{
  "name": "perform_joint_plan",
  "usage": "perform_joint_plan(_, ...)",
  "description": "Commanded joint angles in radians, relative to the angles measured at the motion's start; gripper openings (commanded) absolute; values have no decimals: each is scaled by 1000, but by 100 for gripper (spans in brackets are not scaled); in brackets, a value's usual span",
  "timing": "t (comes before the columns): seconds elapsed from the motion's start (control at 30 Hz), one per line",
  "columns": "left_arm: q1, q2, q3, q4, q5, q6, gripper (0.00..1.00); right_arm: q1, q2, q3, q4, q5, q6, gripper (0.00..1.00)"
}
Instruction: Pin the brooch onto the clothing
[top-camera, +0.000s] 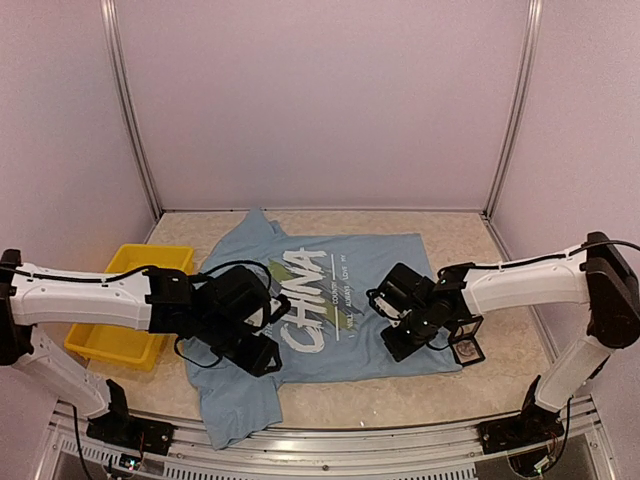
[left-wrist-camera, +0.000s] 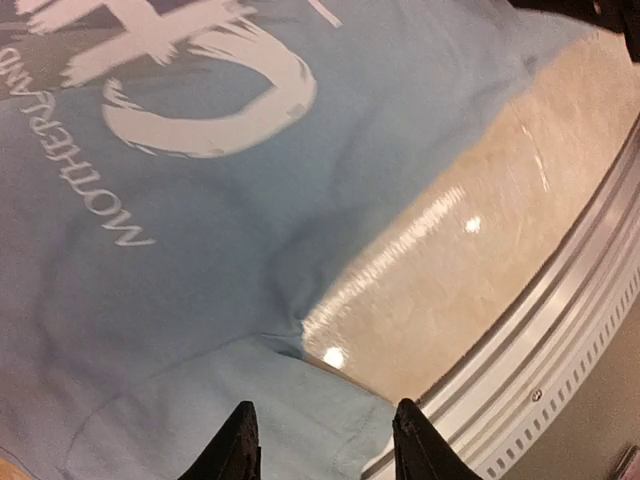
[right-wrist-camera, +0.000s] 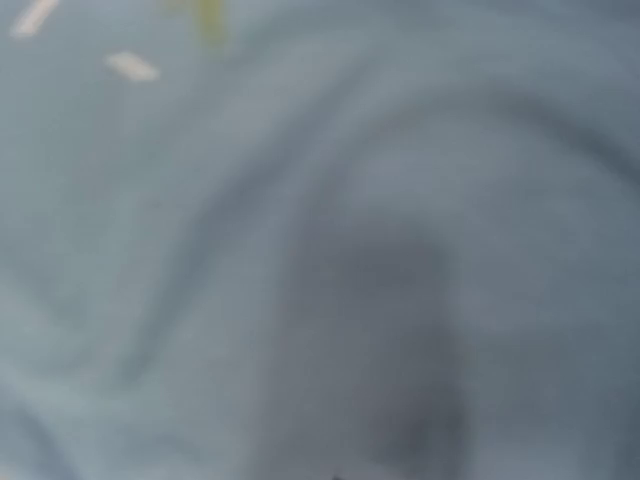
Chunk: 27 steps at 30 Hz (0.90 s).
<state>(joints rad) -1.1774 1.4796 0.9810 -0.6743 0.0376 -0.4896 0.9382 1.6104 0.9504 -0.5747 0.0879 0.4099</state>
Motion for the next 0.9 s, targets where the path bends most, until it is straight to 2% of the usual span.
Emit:
perform_joint_plan(0.0, 215, -152, -143, 159, -113, -49, 40, -48, -21, -38, -15, 40, 46, 0)
perform_joint_plan(0.1, 370, -186, -264, 211, -190, -177, 38, -71, -13, -55, -21, 41, 53, 0)
perform_joint_plan(0.17, 414, -195, -346, 266, -238, -279, 38, -81, -12, -68, -32, 47, 58, 0)
perform_joint_plan(0.27, 414, -202, -427, 295, -284, -369, 42, -95, -21, -91, -45, 46, 66, 0)
perform_joint_plan(0.4, 411, -191, -471, 247, -374, -413, 43, -118, -39, -117, -46, 30, 73, 0)
perform_joint_plan(0.5, 410, -180, -493, 203, -391, -423, 43, -134, -44, -133, -50, 13, 71, 0)
perform_joint_plan(0.73, 393, -214, -467, 85, -429, -450, 43, -151, -63, -124, -99, -12, 44, 0)
perform_joint_plan(0.87, 362, -261, -393, 91, -461, -397, 43, -151, -63, -5, -120, -66, -15, 0)
